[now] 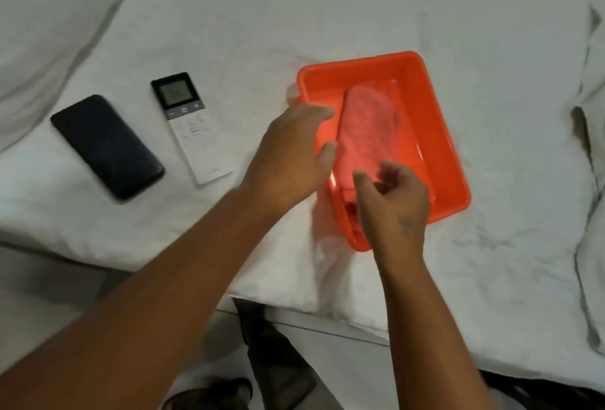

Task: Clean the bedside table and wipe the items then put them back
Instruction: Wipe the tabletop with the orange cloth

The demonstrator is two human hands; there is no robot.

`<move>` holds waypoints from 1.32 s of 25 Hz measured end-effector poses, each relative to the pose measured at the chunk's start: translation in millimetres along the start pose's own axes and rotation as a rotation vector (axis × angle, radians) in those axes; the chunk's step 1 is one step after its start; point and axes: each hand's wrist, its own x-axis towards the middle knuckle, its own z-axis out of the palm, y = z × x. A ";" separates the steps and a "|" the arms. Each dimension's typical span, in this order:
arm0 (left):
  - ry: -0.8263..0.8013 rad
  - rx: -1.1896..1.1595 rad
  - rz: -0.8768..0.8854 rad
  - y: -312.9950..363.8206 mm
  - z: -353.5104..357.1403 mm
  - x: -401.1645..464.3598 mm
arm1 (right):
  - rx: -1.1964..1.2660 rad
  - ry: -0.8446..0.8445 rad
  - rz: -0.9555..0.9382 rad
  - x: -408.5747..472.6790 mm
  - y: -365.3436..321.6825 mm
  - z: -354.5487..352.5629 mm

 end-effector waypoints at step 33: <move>0.631 -0.328 -0.971 -259.0 -253.9 -316.7 | -0.089 -1.199 -0.358 -283.1 -24.3 268.2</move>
